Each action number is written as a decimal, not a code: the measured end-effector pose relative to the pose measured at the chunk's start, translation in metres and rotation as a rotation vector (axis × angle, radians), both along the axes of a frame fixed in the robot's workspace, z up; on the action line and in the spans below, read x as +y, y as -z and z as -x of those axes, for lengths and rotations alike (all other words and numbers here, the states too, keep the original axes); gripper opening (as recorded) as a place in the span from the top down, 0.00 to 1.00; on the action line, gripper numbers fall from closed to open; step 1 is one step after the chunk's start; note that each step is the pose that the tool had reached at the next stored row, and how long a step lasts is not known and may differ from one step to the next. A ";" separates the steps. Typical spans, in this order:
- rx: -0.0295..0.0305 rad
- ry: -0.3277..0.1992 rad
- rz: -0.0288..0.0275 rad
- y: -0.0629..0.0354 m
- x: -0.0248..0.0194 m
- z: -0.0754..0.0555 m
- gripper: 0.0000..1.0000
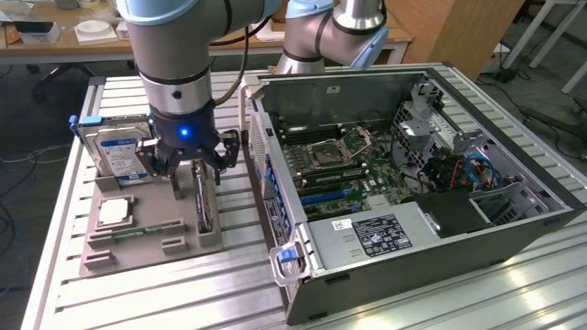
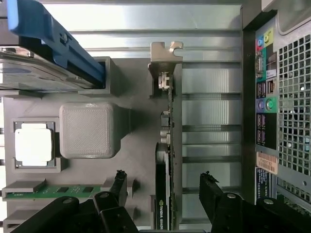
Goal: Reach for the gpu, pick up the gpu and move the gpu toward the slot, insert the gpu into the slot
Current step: 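Pick up the gpu and move the gpu toward the slot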
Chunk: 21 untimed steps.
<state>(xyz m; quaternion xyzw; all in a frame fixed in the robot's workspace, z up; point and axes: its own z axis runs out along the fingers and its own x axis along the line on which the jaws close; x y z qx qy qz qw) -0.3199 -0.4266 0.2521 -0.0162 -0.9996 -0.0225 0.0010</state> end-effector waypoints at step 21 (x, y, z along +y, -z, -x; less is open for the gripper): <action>0.0001 -0.023 -0.0001 0.0180 -0.0035 -0.001 0.29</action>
